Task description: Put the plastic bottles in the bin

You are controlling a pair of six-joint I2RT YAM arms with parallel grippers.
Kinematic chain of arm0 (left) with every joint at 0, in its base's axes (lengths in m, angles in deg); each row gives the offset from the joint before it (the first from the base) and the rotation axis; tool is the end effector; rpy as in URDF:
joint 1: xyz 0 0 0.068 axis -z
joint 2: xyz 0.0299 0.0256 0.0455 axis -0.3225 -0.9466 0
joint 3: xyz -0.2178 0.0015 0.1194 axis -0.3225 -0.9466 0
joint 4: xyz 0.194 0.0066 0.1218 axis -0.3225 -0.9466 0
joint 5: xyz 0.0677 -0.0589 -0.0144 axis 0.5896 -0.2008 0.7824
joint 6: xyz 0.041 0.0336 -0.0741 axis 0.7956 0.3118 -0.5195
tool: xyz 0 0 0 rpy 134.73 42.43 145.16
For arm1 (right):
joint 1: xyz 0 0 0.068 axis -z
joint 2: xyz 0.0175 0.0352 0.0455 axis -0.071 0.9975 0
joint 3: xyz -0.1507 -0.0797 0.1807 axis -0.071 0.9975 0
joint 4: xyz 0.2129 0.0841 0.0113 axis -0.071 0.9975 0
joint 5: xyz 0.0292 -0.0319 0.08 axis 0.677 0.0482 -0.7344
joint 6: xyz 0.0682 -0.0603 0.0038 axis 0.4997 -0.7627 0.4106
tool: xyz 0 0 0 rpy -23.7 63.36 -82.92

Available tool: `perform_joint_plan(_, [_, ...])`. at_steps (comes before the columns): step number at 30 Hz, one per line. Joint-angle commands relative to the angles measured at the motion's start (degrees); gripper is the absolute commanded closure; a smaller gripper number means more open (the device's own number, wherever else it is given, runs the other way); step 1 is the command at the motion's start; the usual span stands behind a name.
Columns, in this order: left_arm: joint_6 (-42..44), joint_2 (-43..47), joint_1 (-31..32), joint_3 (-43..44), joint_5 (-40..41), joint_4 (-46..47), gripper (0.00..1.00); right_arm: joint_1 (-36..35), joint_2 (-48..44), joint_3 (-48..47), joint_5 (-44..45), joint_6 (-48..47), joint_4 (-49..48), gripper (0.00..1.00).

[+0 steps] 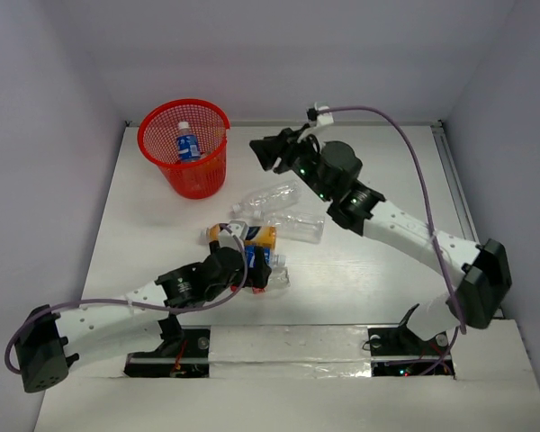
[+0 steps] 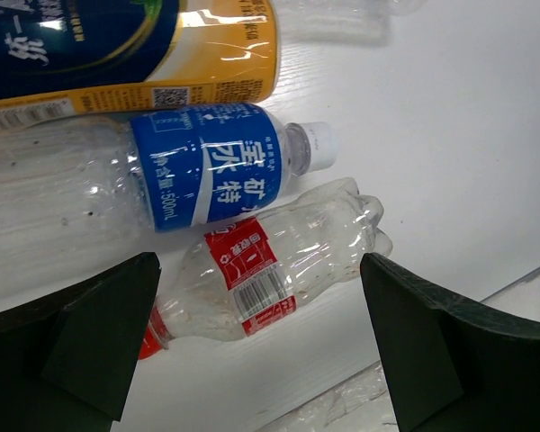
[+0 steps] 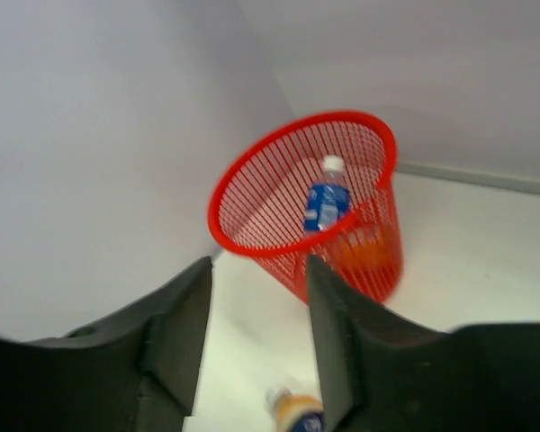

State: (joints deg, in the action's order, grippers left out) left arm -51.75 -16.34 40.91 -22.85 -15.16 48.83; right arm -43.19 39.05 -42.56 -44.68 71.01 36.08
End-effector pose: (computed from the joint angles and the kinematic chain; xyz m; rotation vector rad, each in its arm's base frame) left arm 0.1257 -0.1646 0.1927 0.2081 2.1162 -0.7129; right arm 0.2679 0.2730 0.4041 -0.1820 1.4473 0.9192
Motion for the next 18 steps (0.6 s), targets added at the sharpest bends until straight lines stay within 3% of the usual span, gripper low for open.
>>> perform_joint_plan(1, [5.0,-3.0,1.2,3.8,-0.7,4.1,0.07,0.3,-6.2,7.5,-1.9,0.5,-4.1,0.46])
perform_joint_plan(5, [8.5,-6.8,1.8,4.6,-1.7,7.3,0.07,0.3,-10.0,12.1,-1.3,0.2,-1.7,0.35])
perform_joint_plan(18, [11.8,-20.4,4.8,7.3,-7.5,10.5,0.09,0.3,-20.5,17.3,1.5,0.5,2.8,0.21])
